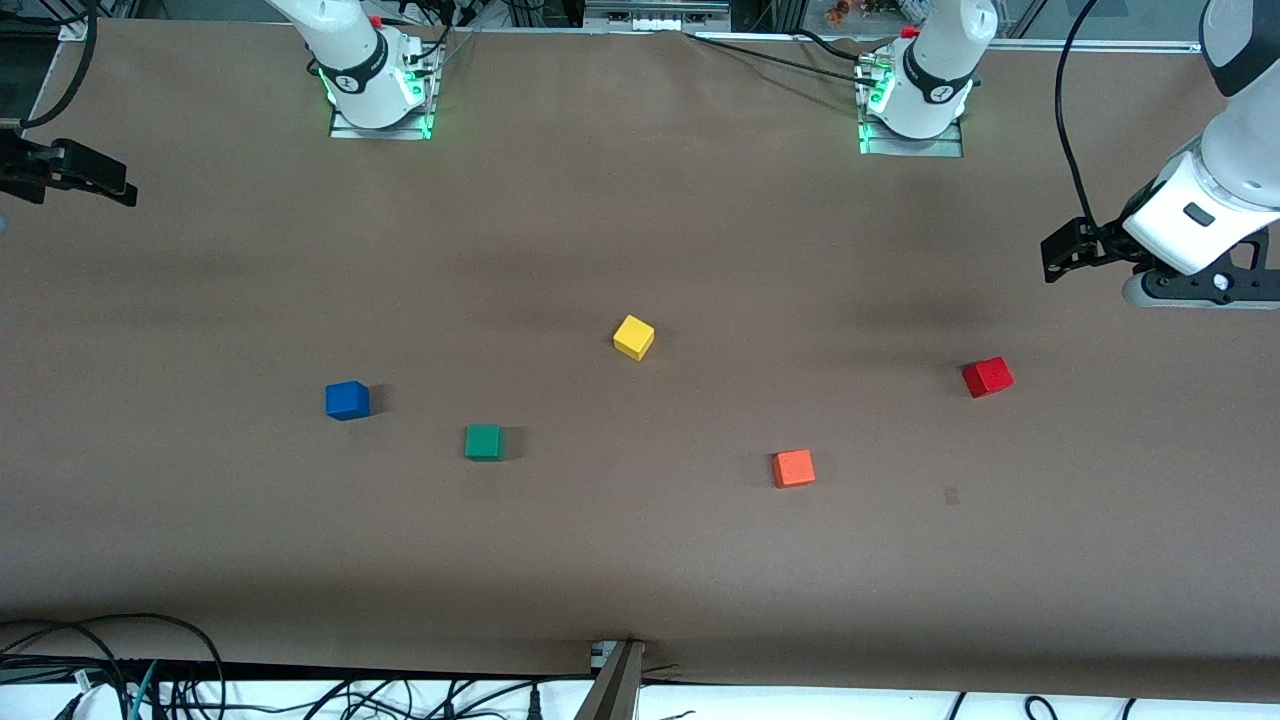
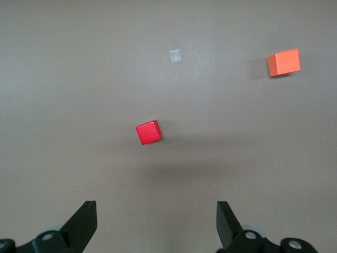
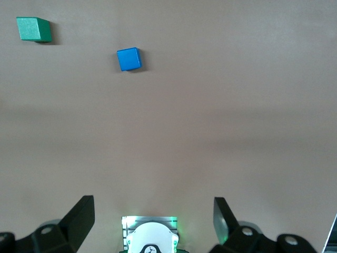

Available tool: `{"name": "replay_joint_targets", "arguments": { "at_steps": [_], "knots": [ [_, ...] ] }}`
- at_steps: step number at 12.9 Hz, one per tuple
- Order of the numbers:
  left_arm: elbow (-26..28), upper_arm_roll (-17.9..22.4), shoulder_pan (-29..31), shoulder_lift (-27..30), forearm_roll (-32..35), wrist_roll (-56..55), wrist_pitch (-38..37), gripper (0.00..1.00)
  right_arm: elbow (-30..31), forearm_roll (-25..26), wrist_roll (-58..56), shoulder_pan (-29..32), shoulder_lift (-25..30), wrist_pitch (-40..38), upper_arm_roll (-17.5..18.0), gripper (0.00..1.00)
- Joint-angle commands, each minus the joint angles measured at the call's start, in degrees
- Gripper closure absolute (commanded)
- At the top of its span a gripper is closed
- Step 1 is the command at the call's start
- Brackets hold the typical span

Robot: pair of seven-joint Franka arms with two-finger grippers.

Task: Pass red block to right arm, stack on blue
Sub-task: 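Move the left gripper down toward the red cube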

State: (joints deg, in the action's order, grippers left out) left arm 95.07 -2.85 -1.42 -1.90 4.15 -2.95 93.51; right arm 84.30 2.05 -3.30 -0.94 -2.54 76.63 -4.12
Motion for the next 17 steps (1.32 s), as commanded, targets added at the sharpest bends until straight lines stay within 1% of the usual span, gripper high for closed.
{"name": "replay_joint_targets", "arguments": {
  "at_steps": [1, 2, 4, 7, 8, 11, 12, 14, 16, 17],
  "knots": [
    [-0.76, 0.74, 0.54, -0.91, -1.25, 1.46, -2.53, 0.00, 0.42, -0.47, -0.83, 0.41, 0.25, 0.54, 0.08, 0.00],
    [-0.68, 0.74, 0.80, -1.43, -1.25, 1.63, -3.67, 0.00, 0.42, -0.47, -0.91, 0.50, 0.25, 0.54, 0.08, 0.00],
    [2.04, 0.74, 1.77, -2.14, -1.25, 0.94, -3.42, 0.00, 0.51, -0.47, -0.91, 0.50, 0.25, 0.54, 0.08, 0.00],
    [2.49, 0.74, 4.84, -6.52, -3.61, -1.18, -3.07, 0.00, 0.42, -0.47, -0.83, 0.41, 0.34, 0.54, -0.01, 0.00],
    [2.40, 0.74, 5.11, -8.28, -3.80, -1.18, -1.68, 0.00, 0.42, -0.47, -0.74, 0.50, 0.25, 0.54, -0.18, 0.00],
    [3.54, 0.83, 6.87, -13.03, -3.63, -1.18, 6.13, 0.00, 0.42, -0.47, -0.74, 0.41, 0.25, 0.54, -0.18, 0.00],
    [5.02, 0.83, 6.96, -13.65, -3.71, -1.18, 9.55, 0.00, 0.42, -0.47, -0.74, 0.50, 0.25, 0.54, -0.18, 0.00],
    [10.37, 0.83, 6.96, -13.92, -3.72, -1.27, 18.60, 0.00, 0.42, -0.47, -0.74, 0.50, 0.25, 0.54, -0.18, 0.00],
    [16.52, 0.57, 6.96, -13.92, -4.42, -5.29, 27.91, 0.00, 0.42, -0.47, -0.74, 0.41, 0.25, 0.54, -0.18, 0.00],
    [18.20, 0.57, 6.96, -14.09, -4.42, -5.66, 31.26, 0.00, 0.42, -0.47, -0.74, 0.50, 0.25, 0.54, -0.18, 0.00]
  ]
}}
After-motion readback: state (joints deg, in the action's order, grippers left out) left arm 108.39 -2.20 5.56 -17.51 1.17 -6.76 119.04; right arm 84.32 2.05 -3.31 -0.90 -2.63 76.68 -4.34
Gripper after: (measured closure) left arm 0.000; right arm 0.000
